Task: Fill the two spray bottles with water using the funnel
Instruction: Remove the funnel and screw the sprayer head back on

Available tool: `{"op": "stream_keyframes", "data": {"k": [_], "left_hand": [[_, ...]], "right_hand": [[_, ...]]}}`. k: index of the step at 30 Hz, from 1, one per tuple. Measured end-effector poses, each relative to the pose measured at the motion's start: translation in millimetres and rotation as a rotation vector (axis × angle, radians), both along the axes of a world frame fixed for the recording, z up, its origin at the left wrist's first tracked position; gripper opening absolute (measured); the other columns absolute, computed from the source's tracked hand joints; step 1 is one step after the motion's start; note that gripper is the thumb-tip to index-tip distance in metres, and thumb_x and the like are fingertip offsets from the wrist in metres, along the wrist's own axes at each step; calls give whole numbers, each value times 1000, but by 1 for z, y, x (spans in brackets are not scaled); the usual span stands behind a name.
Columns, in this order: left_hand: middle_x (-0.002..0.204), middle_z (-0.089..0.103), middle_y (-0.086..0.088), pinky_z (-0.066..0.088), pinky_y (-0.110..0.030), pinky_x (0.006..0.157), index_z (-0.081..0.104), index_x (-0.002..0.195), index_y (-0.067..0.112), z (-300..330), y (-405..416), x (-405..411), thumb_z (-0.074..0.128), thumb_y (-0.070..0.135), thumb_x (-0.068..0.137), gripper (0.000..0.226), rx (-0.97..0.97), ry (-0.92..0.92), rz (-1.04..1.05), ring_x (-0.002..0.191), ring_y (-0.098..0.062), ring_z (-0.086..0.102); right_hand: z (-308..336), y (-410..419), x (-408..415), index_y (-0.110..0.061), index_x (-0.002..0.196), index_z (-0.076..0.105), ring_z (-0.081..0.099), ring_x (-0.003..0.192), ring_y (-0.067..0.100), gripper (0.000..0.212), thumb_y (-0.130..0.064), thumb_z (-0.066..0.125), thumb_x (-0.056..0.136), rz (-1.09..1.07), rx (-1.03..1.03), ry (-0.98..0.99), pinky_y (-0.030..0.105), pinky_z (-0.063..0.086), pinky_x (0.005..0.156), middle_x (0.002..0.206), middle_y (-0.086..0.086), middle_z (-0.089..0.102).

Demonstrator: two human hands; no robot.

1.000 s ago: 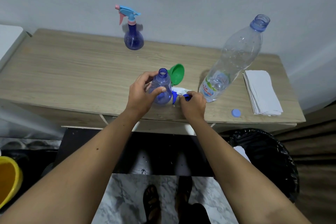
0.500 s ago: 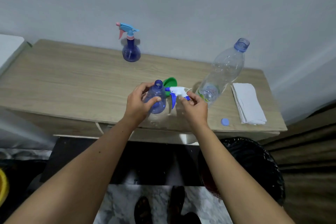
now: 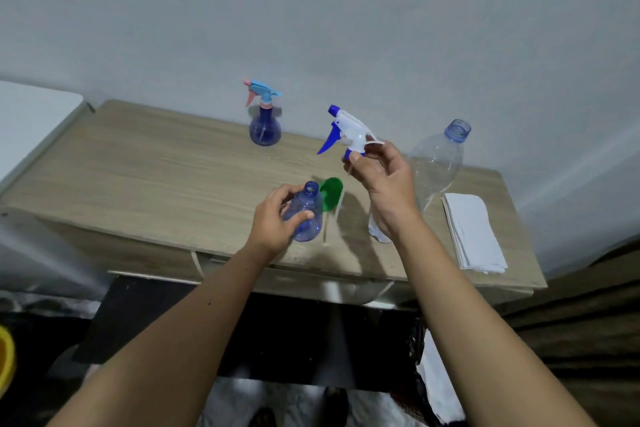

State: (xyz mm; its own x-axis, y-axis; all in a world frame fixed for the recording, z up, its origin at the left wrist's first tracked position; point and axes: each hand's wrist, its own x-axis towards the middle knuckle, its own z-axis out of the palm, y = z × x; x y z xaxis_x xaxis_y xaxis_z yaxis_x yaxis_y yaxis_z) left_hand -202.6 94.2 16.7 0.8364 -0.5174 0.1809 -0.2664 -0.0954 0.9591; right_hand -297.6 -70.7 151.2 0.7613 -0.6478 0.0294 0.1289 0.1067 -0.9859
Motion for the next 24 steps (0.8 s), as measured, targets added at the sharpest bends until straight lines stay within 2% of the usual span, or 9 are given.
{"op": "stream_keyframes", "data": {"k": [3,6,8,10,13,21,24], "left_hand": [[117,73,-3,56,-29,96,69,121,22,0,-1,0,84,15,77,47,-8,7,-7,106,-13,71],[118,72,-3,54,-24,94,68,120,23,0,-2,1,85,6,79,48,-11,11,-7,106,-10,70],[118,72,-2,55,-24,94,68,120,26,0,-2,1,85,4,79,49,-8,12,-3,106,-11,70],[117,72,-1,55,-25,94,68,119,29,0,-1,1,85,3,80,50,-13,15,-1,106,-12,71],[116,72,0,56,-27,93,68,118,35,1,-1,1,84,2,80,53,-14,8,3,106,-13,71],[117,72,1,58,-38,97,69,120,29,-2,-2,1,85,7,80,49,-8,12,1,108,-18,71],[116,72,-1,58,-34,95,70,120,23,-1,-3,0,85,3,80,47,-14,17,8,106,-15,71]], "right_hand": [[13,3,9,-8,120,61,71,92,29,30,7,69,95,42,-33,-54,30,58,87,96,-4,74],[23,3,15,-3,134,58,73,97,26,37,7,65,99,95,-31,-100,34,59,96,111,11,72],[26,3,20,1,137,57,73,101,28,37,7,61,101,126,-36,-115,38,58,102,104,6,77],[28,4,24,5,138,56,73,104,30,36,6,59,102,145,-36,-117,42,57,105,97,-1,79],[31,6,28,3,136,57,74,104,29,33,5,57,103,167,-41,-122,44,56,107,99,-2,79],[41,3,34,2,136,56,75,101,25,32,5,55,104,175,-45,-158,45,55,108,103,0,78],[36,3,35,5,138,56,75,101,25,33,4,56,104,178,-75,-134,46,55,108,104,0,77]]}}
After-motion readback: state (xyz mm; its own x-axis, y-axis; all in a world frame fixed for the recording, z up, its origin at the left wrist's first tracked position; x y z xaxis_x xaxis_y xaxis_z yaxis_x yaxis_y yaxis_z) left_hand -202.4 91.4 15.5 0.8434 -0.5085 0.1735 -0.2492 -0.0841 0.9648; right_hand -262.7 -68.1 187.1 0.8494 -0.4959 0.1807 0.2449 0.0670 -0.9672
